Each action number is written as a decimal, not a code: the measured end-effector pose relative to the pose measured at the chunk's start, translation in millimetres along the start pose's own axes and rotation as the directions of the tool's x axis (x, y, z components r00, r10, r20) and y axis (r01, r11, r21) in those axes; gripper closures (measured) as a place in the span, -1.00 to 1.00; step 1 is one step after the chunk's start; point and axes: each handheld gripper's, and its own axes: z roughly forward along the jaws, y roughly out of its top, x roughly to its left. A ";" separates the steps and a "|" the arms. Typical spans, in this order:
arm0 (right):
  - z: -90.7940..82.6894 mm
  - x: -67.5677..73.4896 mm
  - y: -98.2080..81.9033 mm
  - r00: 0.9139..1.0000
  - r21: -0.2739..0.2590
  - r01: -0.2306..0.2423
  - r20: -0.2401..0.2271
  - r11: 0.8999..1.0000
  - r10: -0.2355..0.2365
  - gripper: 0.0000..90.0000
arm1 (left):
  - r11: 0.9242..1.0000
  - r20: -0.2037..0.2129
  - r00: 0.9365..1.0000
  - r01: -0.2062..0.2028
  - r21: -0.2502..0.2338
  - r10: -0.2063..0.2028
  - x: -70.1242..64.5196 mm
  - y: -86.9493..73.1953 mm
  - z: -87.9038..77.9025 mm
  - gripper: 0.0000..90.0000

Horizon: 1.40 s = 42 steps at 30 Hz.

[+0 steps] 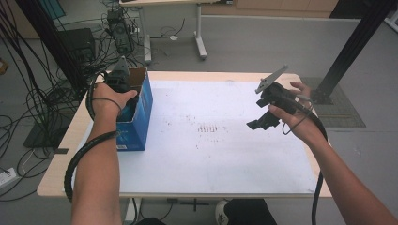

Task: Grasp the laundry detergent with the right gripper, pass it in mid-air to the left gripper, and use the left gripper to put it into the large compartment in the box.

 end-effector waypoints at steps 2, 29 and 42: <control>-0.5 -0.1 -0.1 1.000 0.000 -0.002 0.002 1.000 0.002 -0.86 | 1.000 0.000 1.000 0.000 0.001 0.000 -0.1 0.1 0.0 -0.20; -0.3 1.1 0.4 1.000 0.000 0.003 -0.004 1.000 -0.003 -0.86 | 1.000 0.008 1.000 -0.001 -0.004 0.002 -0.3 -1.0 -0.1 -0.25; -0.3 2.2 2.5 1.000 -0.005 0.007 -0.008 1.000 -0.007 -0.86 | 0.999 -0.009 1.000 -0.003 -0.036 0.003 0.8 -3.6 -16.0 -0.37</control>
